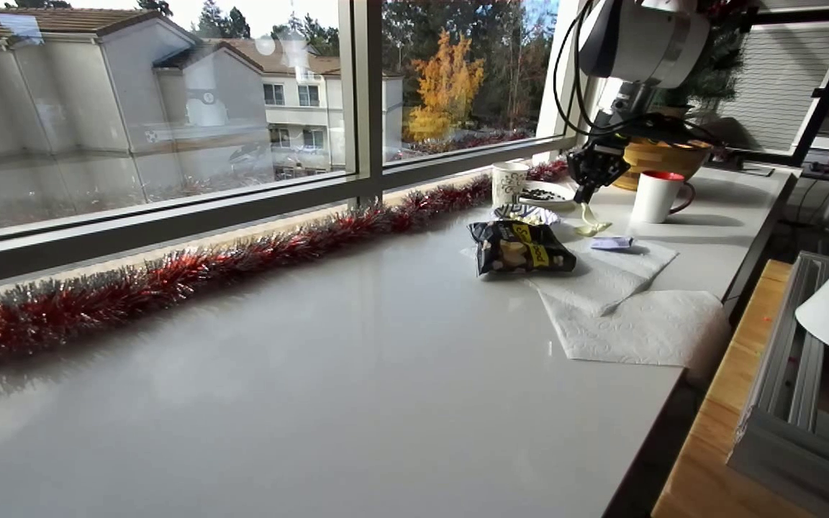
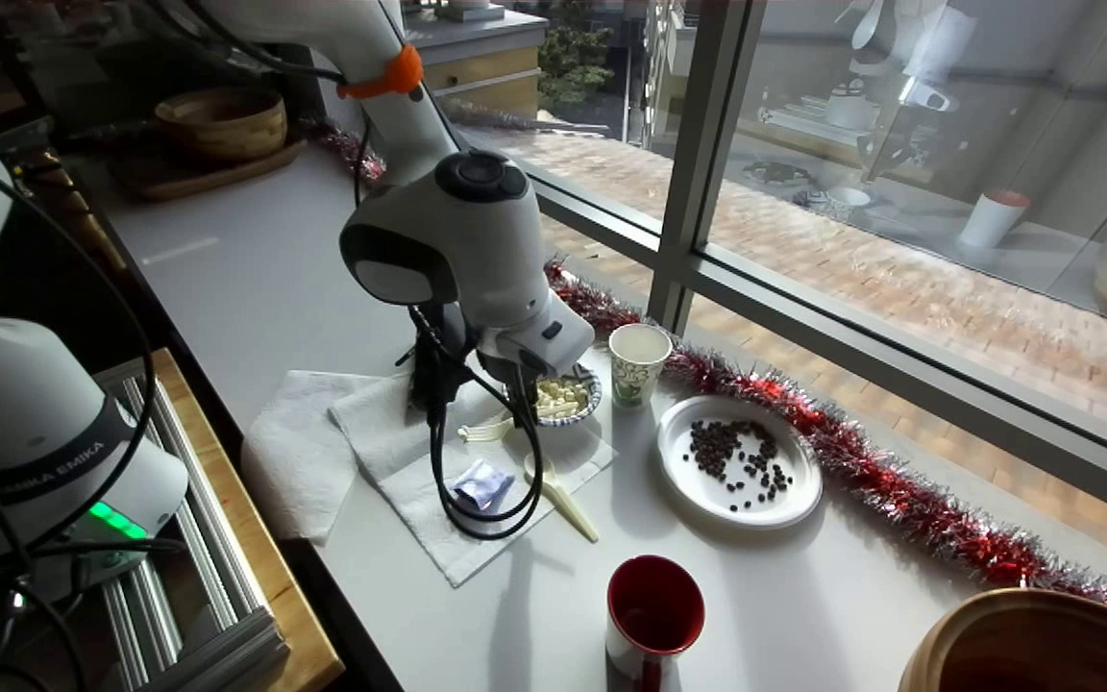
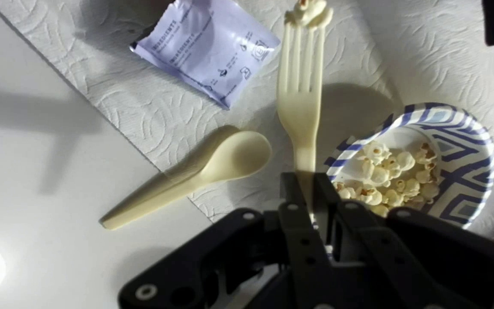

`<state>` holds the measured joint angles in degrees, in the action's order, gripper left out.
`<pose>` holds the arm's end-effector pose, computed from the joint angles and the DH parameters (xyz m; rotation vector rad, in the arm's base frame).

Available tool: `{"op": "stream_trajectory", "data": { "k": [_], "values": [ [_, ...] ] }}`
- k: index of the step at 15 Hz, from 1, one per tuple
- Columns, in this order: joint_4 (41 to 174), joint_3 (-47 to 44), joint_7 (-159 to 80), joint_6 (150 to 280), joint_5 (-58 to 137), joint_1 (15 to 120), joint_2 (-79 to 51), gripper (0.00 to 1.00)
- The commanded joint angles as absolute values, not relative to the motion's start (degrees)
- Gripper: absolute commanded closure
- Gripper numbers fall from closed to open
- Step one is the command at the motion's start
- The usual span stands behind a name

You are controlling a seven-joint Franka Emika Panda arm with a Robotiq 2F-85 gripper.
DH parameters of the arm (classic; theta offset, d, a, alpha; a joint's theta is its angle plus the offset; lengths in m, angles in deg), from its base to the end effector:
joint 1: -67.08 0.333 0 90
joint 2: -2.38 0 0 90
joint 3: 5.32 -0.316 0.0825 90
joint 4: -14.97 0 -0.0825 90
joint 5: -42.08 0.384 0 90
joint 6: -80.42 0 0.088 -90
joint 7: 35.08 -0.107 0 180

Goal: Pick up the folk and get a popcorn from the bowl

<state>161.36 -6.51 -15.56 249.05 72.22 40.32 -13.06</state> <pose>0.3951 -0.2248 0.1778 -2.9042 0.9255 -0.2409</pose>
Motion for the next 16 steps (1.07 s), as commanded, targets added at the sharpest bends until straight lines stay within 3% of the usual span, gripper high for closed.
{"op": "stream_trajectory", "data": {
  "k": [1,16],
  "values": [
    [157.24,-7.32,-16.34,251.39,75.5,38.54,-17.89,0.97],
    [151.17,-10.96,-16.67,256.85,77.01,34.95,-25.75,0.97]
  ]
}}
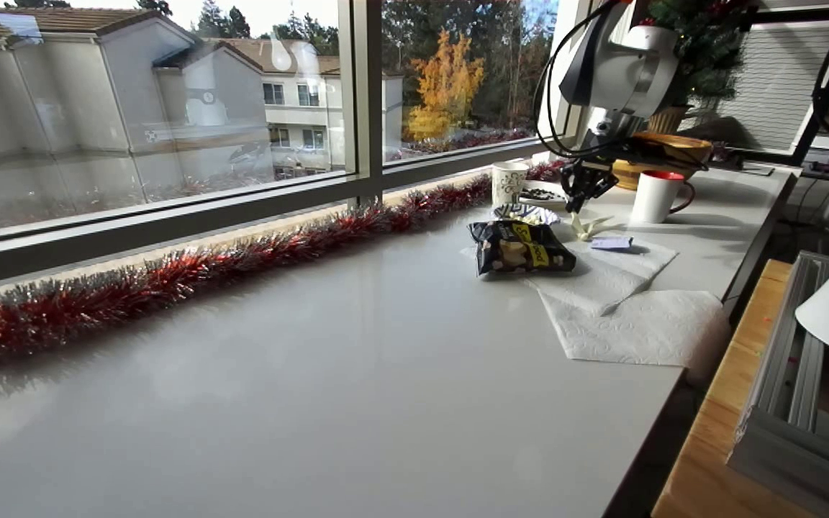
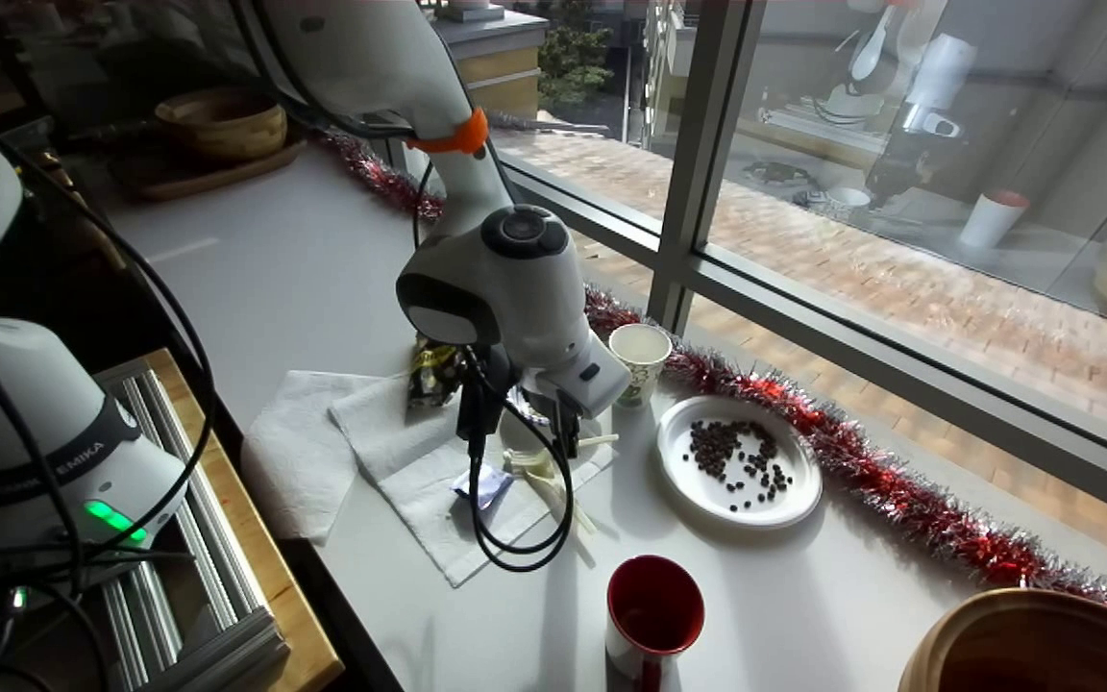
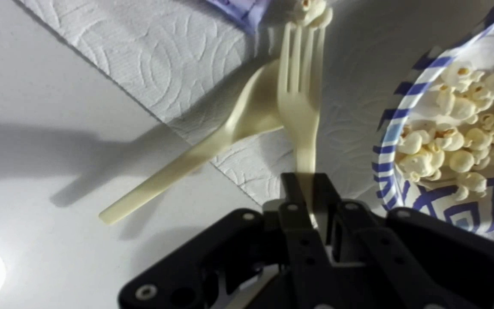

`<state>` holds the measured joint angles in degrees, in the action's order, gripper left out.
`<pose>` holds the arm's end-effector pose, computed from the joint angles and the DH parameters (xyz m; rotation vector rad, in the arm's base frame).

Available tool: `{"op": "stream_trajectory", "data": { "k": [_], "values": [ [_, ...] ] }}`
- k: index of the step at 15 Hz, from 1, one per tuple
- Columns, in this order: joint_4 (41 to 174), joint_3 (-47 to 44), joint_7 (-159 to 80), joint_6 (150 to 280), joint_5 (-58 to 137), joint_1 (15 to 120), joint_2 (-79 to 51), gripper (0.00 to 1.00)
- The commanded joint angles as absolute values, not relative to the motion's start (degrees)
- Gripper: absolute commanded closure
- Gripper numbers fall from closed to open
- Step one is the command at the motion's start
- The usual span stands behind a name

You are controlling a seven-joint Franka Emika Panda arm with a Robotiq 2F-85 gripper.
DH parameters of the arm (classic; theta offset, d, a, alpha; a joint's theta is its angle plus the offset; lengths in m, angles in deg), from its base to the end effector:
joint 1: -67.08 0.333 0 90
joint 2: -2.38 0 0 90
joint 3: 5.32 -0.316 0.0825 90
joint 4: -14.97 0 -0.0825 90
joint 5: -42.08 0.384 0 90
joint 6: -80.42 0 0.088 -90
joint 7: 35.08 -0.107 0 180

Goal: Pick up the folk and get a popcorn from the bowl

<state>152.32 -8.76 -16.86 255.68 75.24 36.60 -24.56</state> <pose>0.4217 -0.2613 0.1375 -2.8693 1.1059 -0.3277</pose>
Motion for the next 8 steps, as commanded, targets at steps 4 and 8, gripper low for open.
{"op": "stream_trajectory", "data": {
  "k": [4,8],
  "values": [
    [150.83,-12.45,-16.55,258.44,76.86,33.91,-26.26,0.97],
    [150.68,-15.0,-16.1,264.74,76.33,31.71,-27.1,0.97]
  ]
}}
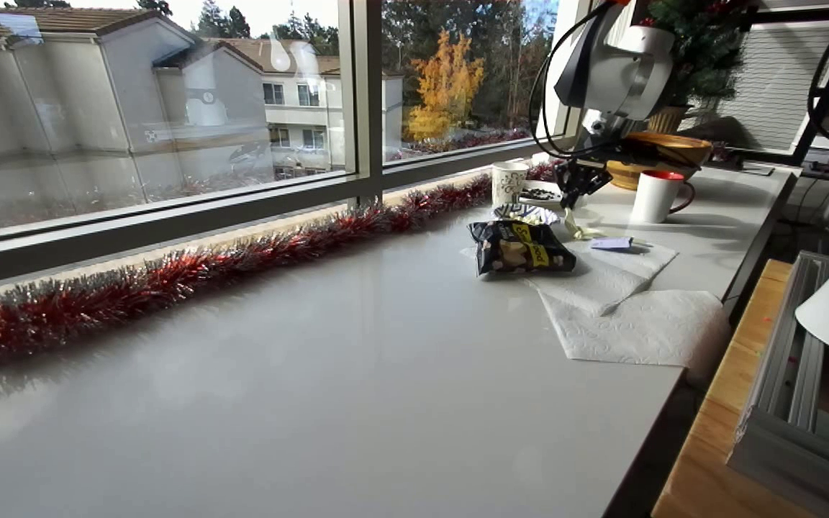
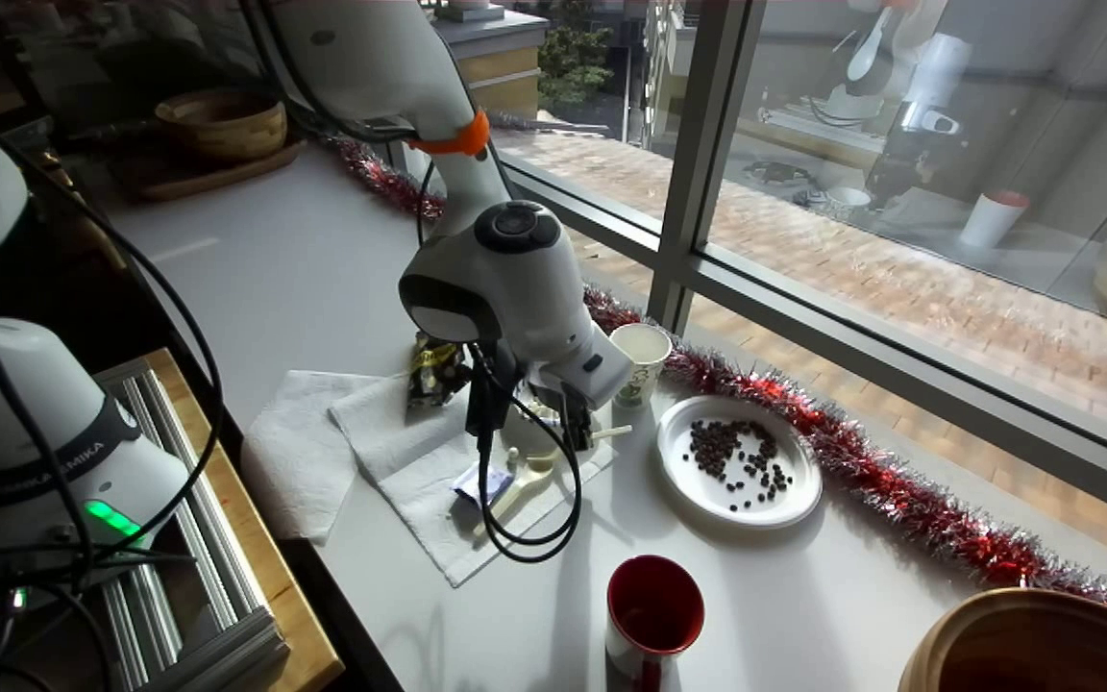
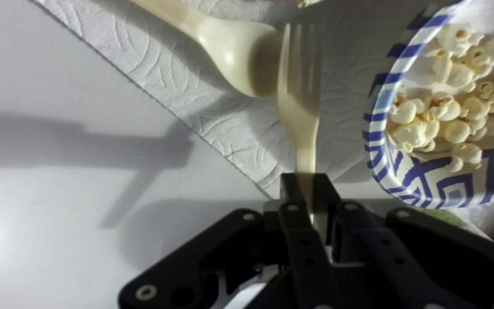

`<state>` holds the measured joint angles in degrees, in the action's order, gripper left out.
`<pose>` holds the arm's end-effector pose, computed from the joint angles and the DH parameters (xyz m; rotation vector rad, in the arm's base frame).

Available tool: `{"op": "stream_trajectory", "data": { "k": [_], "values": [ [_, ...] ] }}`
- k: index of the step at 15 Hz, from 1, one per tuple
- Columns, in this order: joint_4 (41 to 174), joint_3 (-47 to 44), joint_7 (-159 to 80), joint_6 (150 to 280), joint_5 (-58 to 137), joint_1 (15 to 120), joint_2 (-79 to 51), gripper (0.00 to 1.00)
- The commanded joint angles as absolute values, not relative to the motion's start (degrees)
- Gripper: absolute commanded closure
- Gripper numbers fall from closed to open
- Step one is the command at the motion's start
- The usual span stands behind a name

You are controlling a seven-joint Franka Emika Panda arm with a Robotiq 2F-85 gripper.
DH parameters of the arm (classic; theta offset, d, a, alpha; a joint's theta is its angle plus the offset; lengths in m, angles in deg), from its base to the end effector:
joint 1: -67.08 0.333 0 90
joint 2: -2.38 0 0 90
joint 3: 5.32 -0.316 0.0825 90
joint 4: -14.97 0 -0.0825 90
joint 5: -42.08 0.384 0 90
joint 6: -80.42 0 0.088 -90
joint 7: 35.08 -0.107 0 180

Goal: Pick up the folk and get a popcorn from the bowl

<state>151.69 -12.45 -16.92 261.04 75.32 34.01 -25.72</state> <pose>0.4313 -0.2598 0.1402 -2.8786 1.1156 -0.4366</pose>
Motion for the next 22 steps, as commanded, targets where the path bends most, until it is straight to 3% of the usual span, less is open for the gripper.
{"op": "stream_trajectory", "data": {
  "k": [1,12,19,20,21,22],
  "values": [
    [151.01,-15.32,-16.34,265.08,76.01,31.5,-26.84,0.97],
    [156.54,-17.53,-15.19,271.03,75.01,30.09,-18.6,0.97],
    [166.02,-32.33,-18.62,297.36,64.34,23.4,-17.02,0.97],
    [166.78,-32.46,-20.12,302.42,62.13,23.72,-17.44,0.97],
    [168.64,-20.9,-28.64,305.87,55.27,34.34,-16.33,0.97],
    [169.59,-19.2,-29.97,310.56,53.11,36.02,-17.45,0.97]
  ]
}}
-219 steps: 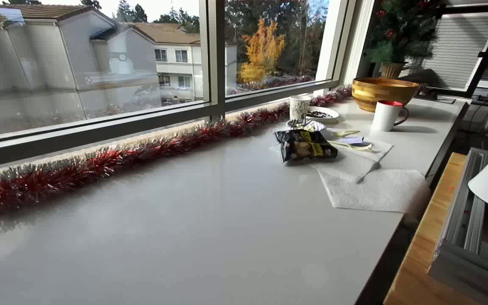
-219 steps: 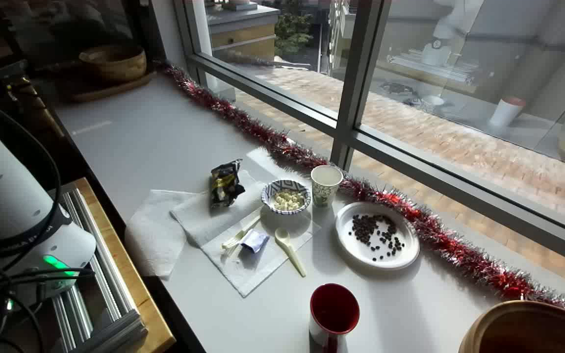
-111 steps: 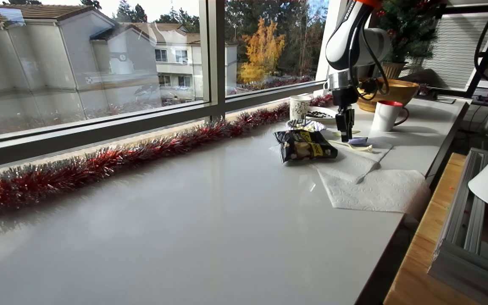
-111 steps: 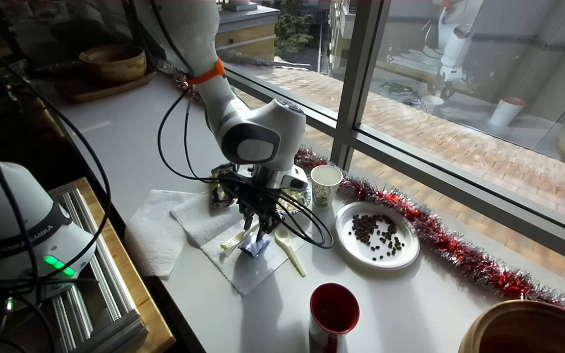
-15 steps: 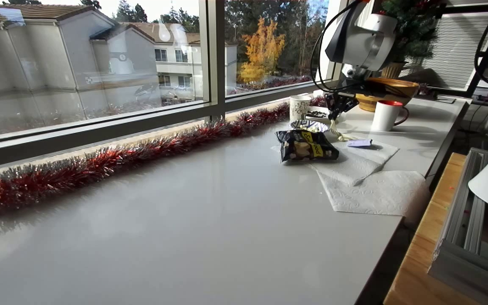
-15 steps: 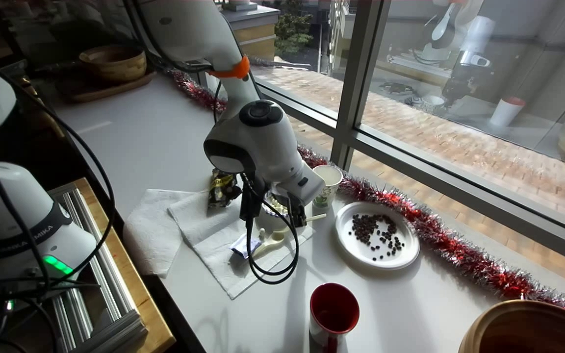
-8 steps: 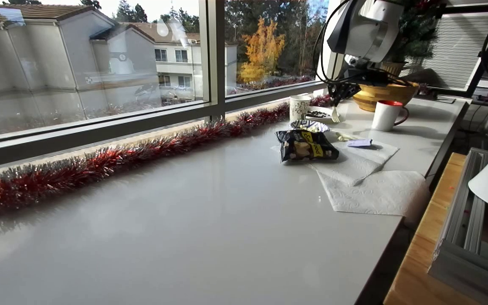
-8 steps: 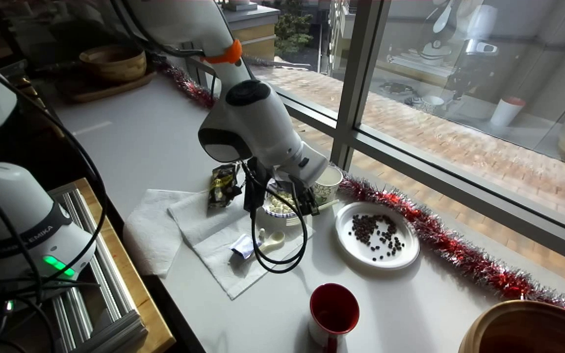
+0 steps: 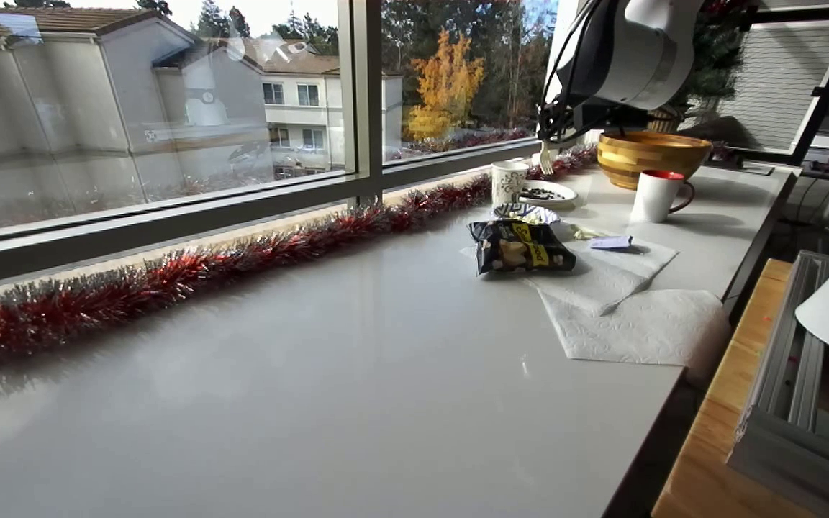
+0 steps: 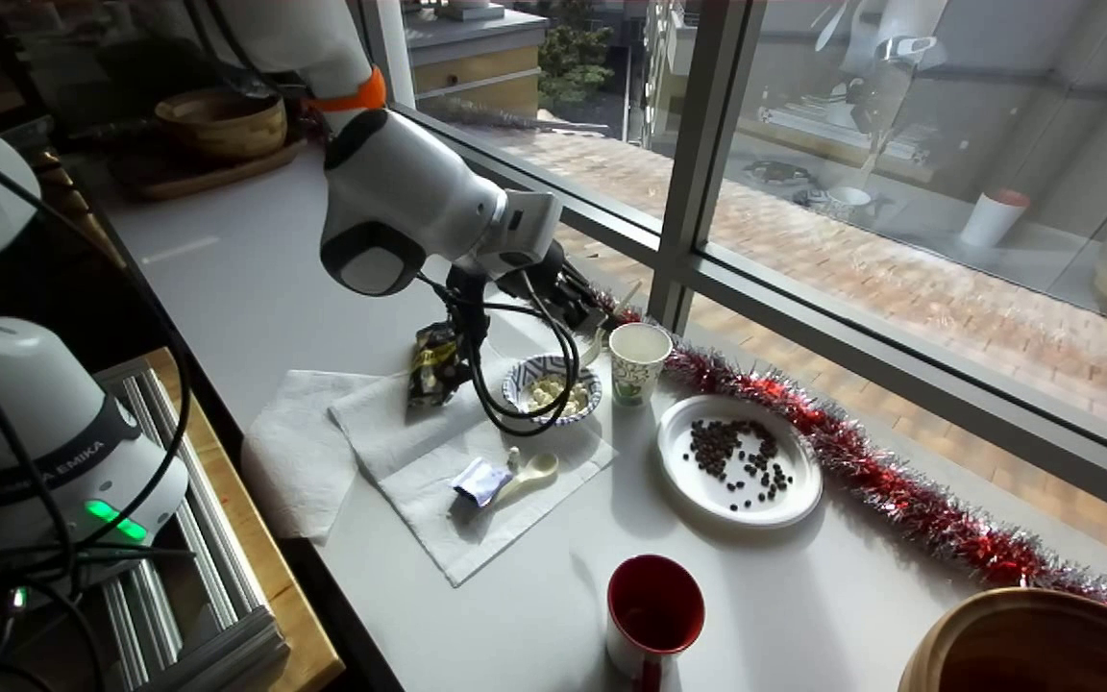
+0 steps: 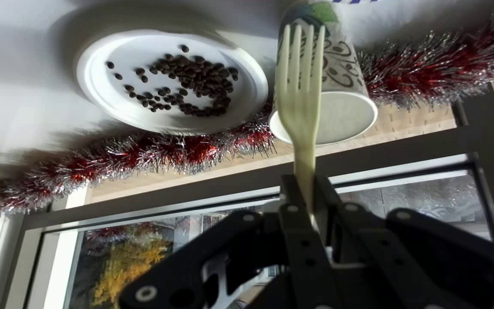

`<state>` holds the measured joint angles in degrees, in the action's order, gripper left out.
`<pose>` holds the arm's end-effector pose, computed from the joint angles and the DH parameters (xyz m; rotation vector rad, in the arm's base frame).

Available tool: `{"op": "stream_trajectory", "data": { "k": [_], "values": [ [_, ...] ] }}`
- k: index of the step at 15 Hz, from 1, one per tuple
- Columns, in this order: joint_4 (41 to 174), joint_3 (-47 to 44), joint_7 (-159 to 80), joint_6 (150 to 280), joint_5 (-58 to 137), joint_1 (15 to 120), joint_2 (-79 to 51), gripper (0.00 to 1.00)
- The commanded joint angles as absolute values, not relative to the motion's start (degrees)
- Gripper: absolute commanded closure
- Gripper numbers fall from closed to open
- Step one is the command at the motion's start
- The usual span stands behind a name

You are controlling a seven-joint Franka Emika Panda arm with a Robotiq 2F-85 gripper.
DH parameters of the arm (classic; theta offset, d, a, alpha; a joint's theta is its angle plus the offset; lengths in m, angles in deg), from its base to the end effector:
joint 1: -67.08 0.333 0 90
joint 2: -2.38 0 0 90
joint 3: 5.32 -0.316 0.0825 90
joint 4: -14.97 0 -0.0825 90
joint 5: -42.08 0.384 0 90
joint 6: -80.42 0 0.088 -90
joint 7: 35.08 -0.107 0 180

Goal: Pick up the folk and get a popcorn from the bowl

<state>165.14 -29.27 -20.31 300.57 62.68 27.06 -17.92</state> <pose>0.4328 -0.1724 0.2394 2.6146 -0.6606 1.1887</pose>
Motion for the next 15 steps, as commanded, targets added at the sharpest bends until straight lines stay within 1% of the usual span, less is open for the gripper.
{"op": "stream_trajectory", "data": {
  "k": [1,4,5,6,7,10,11,12,13,15],
  "values": [
    [170.72,-15.72,-32.02,315.16,50.76,39.1,-18.44,0.97],
    [172.94,-7.61,-35.1,323.91,45.56,46.31,-20.89,0.97],
    [173.3,-5.8,-35.13,324.97,43.04,47.66,-21.77,0.97],
    [172.28,-4.58,-35.4,321.24,46.58,49.72,-20.07,0.97],
    [172.58,-3.45,-35.66,321.6,46.15,50.78,-20.66,0.88],
    [172.13,-2.14,-35.8,321.35,46.3,52.11,-20.78,0.88],
    [172.09,-2.09,-35.81,321.35,46.3,52.14,-20.77,0.97],
    [170.54,-1.05,-33.96,325.23,46.53,52.75,-23.3,0.97],
    [168.8,-0.33,-33.39,322.66,45.9,53.37,-21.61,0.97],
    [166.18,0.77,-33.23,322.59,44.82,54.37,-22.52,0.97]
  ]
}}
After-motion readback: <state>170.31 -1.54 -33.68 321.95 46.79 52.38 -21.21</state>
